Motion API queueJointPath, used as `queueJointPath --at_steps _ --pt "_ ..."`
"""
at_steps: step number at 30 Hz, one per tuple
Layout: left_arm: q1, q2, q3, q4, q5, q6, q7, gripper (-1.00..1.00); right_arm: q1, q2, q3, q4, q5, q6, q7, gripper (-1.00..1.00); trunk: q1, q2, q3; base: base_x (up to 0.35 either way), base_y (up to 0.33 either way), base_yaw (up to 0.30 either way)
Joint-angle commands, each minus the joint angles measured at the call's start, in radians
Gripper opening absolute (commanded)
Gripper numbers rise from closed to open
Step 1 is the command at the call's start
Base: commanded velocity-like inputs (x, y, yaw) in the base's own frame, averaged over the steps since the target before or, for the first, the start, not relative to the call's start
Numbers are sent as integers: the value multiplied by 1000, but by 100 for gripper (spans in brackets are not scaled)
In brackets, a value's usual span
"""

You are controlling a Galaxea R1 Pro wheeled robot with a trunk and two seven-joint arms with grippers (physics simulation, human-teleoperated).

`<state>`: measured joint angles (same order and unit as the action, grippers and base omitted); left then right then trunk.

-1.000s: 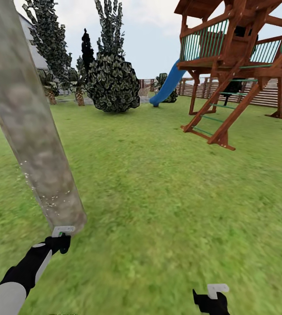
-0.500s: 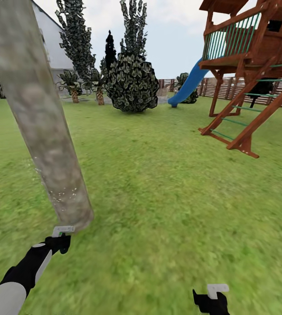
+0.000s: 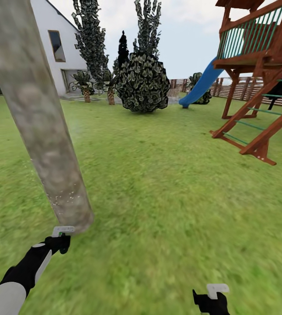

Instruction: In the garden, pick up the pesticide atomizer on the floor and spray pesticide onto both trees until each tree trunk is fully covered.

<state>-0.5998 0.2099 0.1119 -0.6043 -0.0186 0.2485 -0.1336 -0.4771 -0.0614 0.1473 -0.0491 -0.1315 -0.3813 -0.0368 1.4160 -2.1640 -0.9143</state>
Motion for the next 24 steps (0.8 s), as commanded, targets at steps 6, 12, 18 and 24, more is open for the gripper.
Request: queueJointPath --at_steps 6,12,18,24 --pt "0 0 0 0 0 -1 0 -100 0 0 0 0 1 1 0 100 0 0 0 51 -34 274" --pt "-3 -12 -4 -12 6 11 118 -100 0 0 0 0 0 1 0 100 0 0 0 0 0 274" --pt "-36 -147 -8 -57 4 64 232 -100 0 0 0 0 0 1 0 100 0 0 0 0 0 229" --pt "-49 -219 -11 -309 5 232 264 -100 0 0 0 0 0 1 0 100 0 0 0 0 0 13"
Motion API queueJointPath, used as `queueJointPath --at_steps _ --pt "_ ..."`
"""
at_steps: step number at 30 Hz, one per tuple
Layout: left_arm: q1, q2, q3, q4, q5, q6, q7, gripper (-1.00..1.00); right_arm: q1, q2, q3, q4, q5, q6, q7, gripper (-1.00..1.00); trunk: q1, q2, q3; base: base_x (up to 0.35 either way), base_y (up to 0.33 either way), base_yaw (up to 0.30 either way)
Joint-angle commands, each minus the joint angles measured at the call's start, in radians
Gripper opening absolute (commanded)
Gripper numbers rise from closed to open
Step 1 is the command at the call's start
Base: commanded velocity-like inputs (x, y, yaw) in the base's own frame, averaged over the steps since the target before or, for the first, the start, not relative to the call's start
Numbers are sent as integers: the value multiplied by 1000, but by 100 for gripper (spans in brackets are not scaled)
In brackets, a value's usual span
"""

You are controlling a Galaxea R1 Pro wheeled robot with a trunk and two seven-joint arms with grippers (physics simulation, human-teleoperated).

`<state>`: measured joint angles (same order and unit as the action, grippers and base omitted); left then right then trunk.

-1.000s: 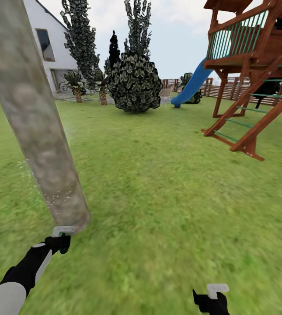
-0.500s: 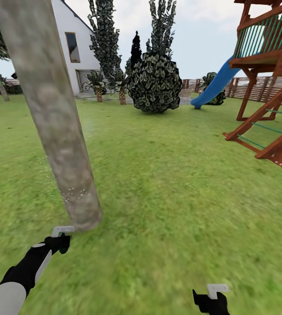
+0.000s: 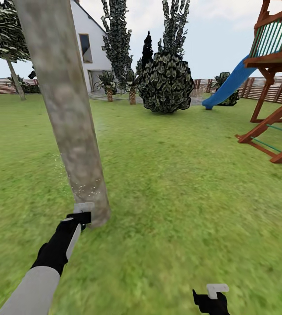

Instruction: In the garden, pick up the pesticide atomizer on the floor and spray pesticide onto both trees until each tree trunk is fully covered.

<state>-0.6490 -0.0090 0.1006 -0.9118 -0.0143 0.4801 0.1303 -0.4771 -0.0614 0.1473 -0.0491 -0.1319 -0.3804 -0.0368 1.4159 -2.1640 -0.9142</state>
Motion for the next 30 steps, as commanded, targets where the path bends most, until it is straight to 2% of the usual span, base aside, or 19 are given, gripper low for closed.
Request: queueJointPath --at_steps 1,3,5,6,8,10,12,14,15,16,18,19,20,23,24,26,27,29,30 --pt "1 3 3 -37 0 10 0 -100 0 0 0 0 0 0 0 100 0 0 0 0 0 0" --pt "1 26 15 -115 -2 76 -2 -100 0 0 0 0 0 0 0 100 0 0 0 0 0 0" --pt "1 67 75 -164 2 121 -10 -100 0 0 0 0 0 0 0 100 0 0 0 0 0 0" --pt "1 77 102 -187 2 130 -18 -100 0 0 0 1 0 0 0 100 0 0 0 0 0 0" --pt "3 74 108 -219 1 135 -27 -100 0 0 0 1 0 0 0 100 0 0 0 0 0 0" --pt "2 62 62 -227 3 146 -30 -100 0 0 0 1 0 0 0 100 0 0 0 0 0 0" --pt "0 48 -7 -259 3 197 -30 -100 0 0 0 1 0 0 0 100 0 0 0 0 0 0" --pt "1 58 -27 -296 16 227 -43 -100 0 0 0 1 0 0 0 100 0 0 0 0 0 0" --pt "2 73 -26 -308 20 229 -74 -100 0 0 0 1 1 0 0 100 0 0 0 0 0 0" --pt "3 106 -22 -318 23 231 -117 -100 1 0 0 1 1 0 0 100 0 0 0 0 0 0" --pt "2 206 16 -327 27 241 -201 -100 4 0 0 1 1 0 0 100 0 0 0 0 0 0" --pt "1 216 23 -328 28 242 -209 -100 4 0 0 1 1 0 0 100 0 0 0 0 0 0" --pt "2 219 23 -331 28 259 -214 -100 5 0 0 2 1 0 0 100 0 0 0 0 0 0" --pt "0 202 6 -377 30 346 -216 -100 5 0 0 1 1 0 0 100 0 0 0 0 0 0" --pt "-5 191 -7 -391 30 354 -216 -100 5 0 0 1 1 0 0 100 0 0 0 0 0 0" --pt "-11 137 -34 -401 23 370 -213 -100 6 0 0 2 1 0 0 100 0 0 0 0 0 0" --pt "-12 127 -39 -411 22 383 -211 -100 6 0 0 2 1 0 0 100 0 0 0 0 0 0" --pt "-29 127 -47 -449 18 468 -210 -100 6 0 0 1 1 0 0 100 0 0 0 0 0 0" --pt "-52 139 -43 -456 17 494 -210 -100 6 0 0 1 1 0 0 100 0 0 0 0 0 0"
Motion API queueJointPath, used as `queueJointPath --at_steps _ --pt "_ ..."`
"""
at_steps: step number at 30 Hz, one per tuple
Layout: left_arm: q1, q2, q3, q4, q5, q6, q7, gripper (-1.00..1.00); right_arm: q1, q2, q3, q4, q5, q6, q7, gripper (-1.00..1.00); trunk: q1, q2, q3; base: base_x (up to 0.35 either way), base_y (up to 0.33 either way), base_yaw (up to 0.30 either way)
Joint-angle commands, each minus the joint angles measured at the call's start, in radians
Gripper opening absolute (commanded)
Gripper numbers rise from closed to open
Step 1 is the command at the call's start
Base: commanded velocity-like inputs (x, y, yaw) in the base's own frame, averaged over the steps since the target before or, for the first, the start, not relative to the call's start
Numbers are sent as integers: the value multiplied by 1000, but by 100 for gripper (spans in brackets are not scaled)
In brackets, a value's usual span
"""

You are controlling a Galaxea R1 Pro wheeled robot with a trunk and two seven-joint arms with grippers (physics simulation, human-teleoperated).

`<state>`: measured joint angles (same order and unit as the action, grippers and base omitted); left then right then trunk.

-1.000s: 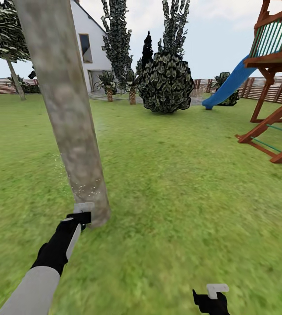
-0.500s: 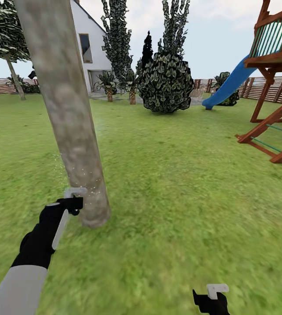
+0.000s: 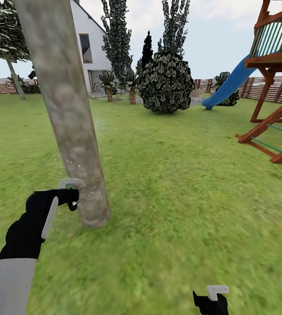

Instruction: In the garden, pick up the pesticide atomizer on the floor and spray pesticide onto both trees until each tree trunk is fully covered.

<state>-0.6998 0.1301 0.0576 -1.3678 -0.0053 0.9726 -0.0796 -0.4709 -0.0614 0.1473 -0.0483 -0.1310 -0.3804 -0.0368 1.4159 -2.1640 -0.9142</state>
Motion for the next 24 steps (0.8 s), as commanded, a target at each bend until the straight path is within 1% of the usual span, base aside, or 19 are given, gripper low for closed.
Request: queueJointPath --at_steps 1,2,3,4,7,8,9,11,12,14,16,17,18,19,21,22,23,24 --pt "-7 18 1 -2 7 7 0 -100 0 0 0 0 0 0 0 100 0 0 0 0 0 0" --pt "-10 56 2 -2 7 12 -4 -100 0 0 0 0 0 0 0 100 0 0 0 0 0 0" --pt "-11 75 3 -2 10 13 -6 -100 0 0 0 1 0 0 0 100 0 0 0 0 0 0" --pt "-10 81 0 -3 14 13 -7 -100 0 0 0 0 0 0 0 100 0 0 0 0 0 0" --pt "-11 66 -6 -5 17 14 -7 -100 0 0 0 0 0 0 0 100 0 0 0 0 0 0" --pt "-11 46 -15 -5 16 14 -6 -100 0 0 0 0 0 0 0 100 0 0 0 0 0 0" --pt "-12 31 -18 -9 15 14 -6 -100 0 0 0 0 0 0 0 100 0 0 0 0 0 0" --pt "-14 5 -21 -28 13 21 -4 -100 0 0 0 0 0 0 0 100 0 0 0 0 0 0" --pt "-18 -3 -21 -33 11 25 -3 -100 0 0 0 0 0 0 0 100 0 0 0 0 0 0" --pt "-22 1 -12 -37 7 29 -1 -100 0 0 0 1 0 0 0 100 0 0 0 0 0 0" --pt "-36 21 27 -37 7 30 0 -100 0 0 0 0 0 0 0 100 0 0 0 0 0 0" --pt "-42 35 49 -37 8 30 -1 -100 0 0 0 0 0 0 0 100 0 0 0 0 0 0" --pt "-53 59 69 -37 14 32 -3 -100 0 0 0 1 0 0 0 100 0 0 0 0 0 0" --pt "-56 64 72 -38 17 34 -4 -100 0 0 0 1 0 0 0 100 0 0 0 0 0 0" --pt "-59 54 62 -39 20 35 -5 -100 0 0 0 0 0 0 0 100 0 0 0 0 0 0" --pt "-61 50 47 -39 20 35 -5 -100 0 0 0 1 0 0 0 100 0 0 0 0 0 0" --pt "-74 38 22 -39 20 38 -5 -100 0 0 0 1 0 0 0 100 0 0 0 0 0 0" --pt "-82 27 11 -43 21 40 -5 -100 0 0 0 1 0 0 0 100 0 0 0 0 0 0"
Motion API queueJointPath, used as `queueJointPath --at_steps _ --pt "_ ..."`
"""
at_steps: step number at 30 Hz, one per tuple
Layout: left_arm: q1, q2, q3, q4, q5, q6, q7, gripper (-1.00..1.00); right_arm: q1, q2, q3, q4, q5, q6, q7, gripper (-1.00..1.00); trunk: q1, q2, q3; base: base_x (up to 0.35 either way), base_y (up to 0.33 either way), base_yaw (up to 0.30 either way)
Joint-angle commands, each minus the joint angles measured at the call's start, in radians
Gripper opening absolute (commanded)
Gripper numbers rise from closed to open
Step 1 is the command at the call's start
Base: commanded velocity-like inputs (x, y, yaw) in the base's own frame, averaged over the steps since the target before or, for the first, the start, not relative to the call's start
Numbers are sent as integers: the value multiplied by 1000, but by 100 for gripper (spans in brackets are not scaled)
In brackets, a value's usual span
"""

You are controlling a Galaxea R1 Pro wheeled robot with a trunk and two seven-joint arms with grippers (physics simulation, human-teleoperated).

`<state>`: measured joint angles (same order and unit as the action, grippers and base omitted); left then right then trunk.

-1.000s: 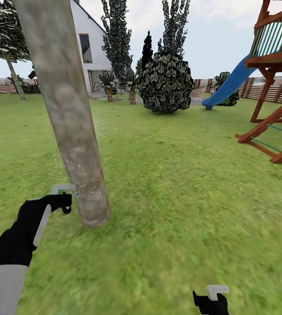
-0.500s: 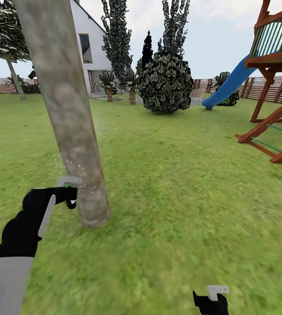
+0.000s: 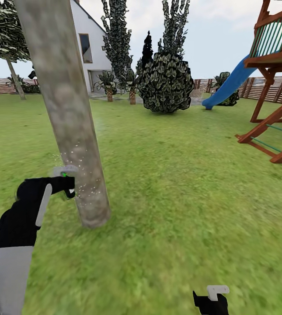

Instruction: In the garden, pick up the pesticide atomizer on the floor and spray pesticide onto both trees until each tree trunk is fully covered.

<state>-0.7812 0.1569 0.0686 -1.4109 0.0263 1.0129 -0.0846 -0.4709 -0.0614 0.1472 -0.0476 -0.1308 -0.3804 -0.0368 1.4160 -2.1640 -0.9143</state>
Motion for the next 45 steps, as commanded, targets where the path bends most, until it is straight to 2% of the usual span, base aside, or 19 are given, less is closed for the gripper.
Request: queueJointPath --at_steps 1,3,7,9,10,14,17,19,20,21,23,24,26,29,39,45 --pt "-3 -5 -4 -7 -12 1 0 -100 0 0 0 0 0 0 0 100 0 0 0 0 0 0" --pt "3 -1 -4 -4 -14 0 1 -100 0 0 0 0 0 0 0 100 0 0 0 0 0 0" --pt "25 35 0 12 -20 -10 2 -100 0 0 0 0 0 0 0 100 0 0 0 0 0 0" --pt "65 37 1 62 -23 -25 2 -100 0 0 0 0 0 0 0 100 0 0 0 0 0 0" --pt "71 38 2 119 -24 -49 4 -100 0 0 0 0 0 0 0 100 0 0 0 0 0 0" --pt "77 36 5 353 -25 -251 12 -100 0 0 0 0 0 0 0 100 0 0 0 0 0 0" --pt "77 34 6 443 -25 -352 15 -100 0 0 0 0 0 0 0 100 0 0 0 0 0 0" --pt "77 32 7 555 -22 -488 16 -100 0 0 0 0 0 0 0 100 0 0 0 0 0 0" --pt "77 33 8 599 -20 -550 37 -100 0 0 0 0 0 0 0 100 0 0 0 0 0 0" --pt "77 31 9 629 -16 -583 79 -100 0 0 0 0 0 0 0 100 0 0 0 0 0 0" --pt "77 20 11 715 2 -675 123 -100 0 0 0 0 0 0 0 100 0 0 0 0 0 0" --pt "77 3 10 800 2 -767 131 -100 0 0 0 0 0 0 0 100 0 0 0 0 0 0" --pt "77 -12 8 931 -2 -862 134 -100 0 0 0 -1 -1 0 0 100 0 0 0 0 0 0" --pt "77 -9 8 974 0 -881 136 -100 0 0 0 -1 -1 0 0 100 0 0 0 46 -138 0" --pt "77 -19 8 984 7 -881 138 -100 0 12 0 -1 0 0 -1 100 0 0 0 160 -245 191" --pt "77 -20 8 986 7 -882 137 -100 0 12 0 -1 0 0 0 100 0 0 0 201 -229 19"
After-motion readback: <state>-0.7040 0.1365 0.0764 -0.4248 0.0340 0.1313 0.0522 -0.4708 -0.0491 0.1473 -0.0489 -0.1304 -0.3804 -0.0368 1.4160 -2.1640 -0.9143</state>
